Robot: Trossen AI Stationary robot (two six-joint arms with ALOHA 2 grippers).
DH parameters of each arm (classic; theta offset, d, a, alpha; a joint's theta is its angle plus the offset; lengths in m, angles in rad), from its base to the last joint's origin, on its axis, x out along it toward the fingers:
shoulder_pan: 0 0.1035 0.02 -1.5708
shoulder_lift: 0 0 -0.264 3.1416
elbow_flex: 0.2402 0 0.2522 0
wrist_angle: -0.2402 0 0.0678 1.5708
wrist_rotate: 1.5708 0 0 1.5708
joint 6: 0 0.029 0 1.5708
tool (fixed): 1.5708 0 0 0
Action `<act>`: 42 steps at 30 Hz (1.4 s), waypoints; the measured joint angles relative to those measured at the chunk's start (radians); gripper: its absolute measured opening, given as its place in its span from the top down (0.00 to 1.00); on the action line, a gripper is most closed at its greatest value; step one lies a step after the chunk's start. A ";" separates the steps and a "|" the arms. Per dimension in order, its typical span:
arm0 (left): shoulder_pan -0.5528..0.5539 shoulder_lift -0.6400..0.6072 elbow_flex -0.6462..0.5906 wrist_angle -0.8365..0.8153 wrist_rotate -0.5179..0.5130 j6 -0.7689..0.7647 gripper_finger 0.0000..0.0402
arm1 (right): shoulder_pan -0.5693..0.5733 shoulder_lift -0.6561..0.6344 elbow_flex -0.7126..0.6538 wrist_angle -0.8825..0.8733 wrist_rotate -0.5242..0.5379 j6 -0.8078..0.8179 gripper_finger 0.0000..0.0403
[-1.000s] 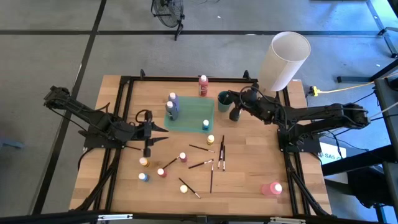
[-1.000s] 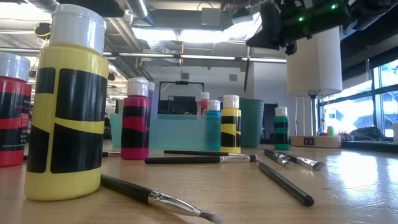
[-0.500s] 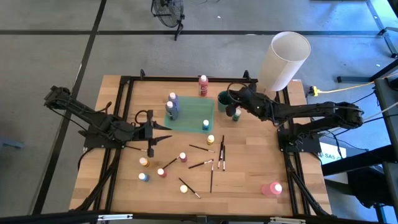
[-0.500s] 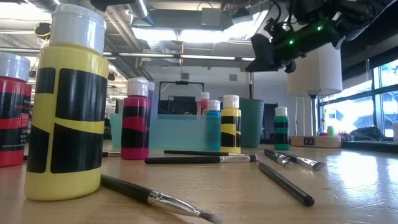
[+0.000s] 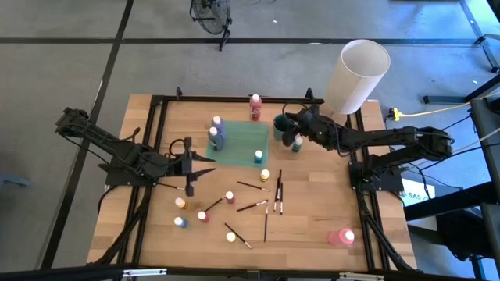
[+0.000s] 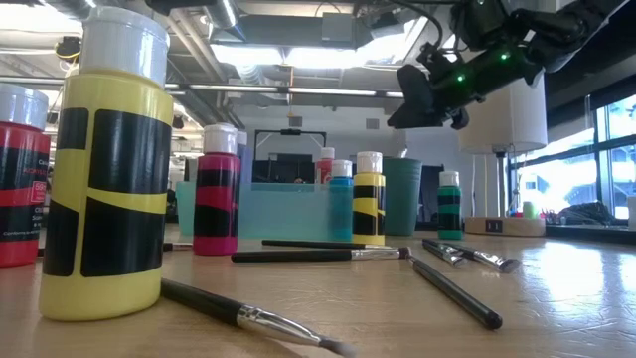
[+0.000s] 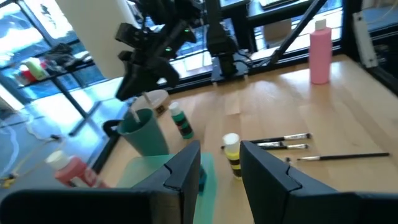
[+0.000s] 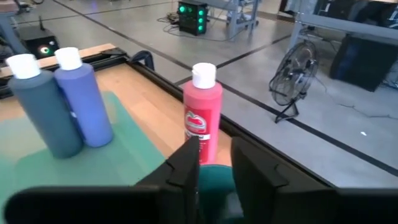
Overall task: Pick & Place Paint Supplies
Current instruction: Put the black paint brush into the dark green cup, then put the left small yellow paint bottle into the green bin
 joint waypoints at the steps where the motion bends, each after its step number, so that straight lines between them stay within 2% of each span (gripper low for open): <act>1: 0.000 0.000 0.000 0.003 -0.012 0.003 0.73 | 0.000 0.000 0.000 0.000 -0.005 0.000 0.71; 6: 0.000 0.000 0.000 -0.014 -0.003 -0.075 0.73 | 0.000 0.000 0.000 0.004 -0.063 -0.011 0.56; 10: -0.001 0.000 0.000 -0.040 0.015 -0.102 0.72 | 0.018 0.000 0.000 0.079 -0.065 -0.039 0.46; 16: -0.001 0.000 0.000 -0.027 0.015 -0.113 0.73 | 0.098 -0.003 0.001 0.151 -0.065 -0.173 0.37; 21: -0.001 -0.002 0.000 -0.027 0.015 -0.115 0.73 | 0.189 -0.003 0.001 0.245 -0.064 -0.315 0.35; 31: -0.001 -0.007 0.001 0.016 0.009 -0.191 0.68 | 0.327 -0.003 0.001 0.567 -0.067 -0.534 0.35; 34: -0.001 -0.007 0.001 0.070 0.009 -0.199 0.65 | 0.338 -0.004 0.001 0.642 -0.142 -0.555 0.35; 37: -0.001 -0.007 0.001 0.135 0.026 -0.221 0.62 | 0.340 -0.003 0.001 0.637 -0.236 -0.558 0.35; 42: -0.001 -0.007 0.027 0.186 0.051 -0.244 0.57 | 0.340 -0.003 0.001 0.601 -0.263 -0.570 0.35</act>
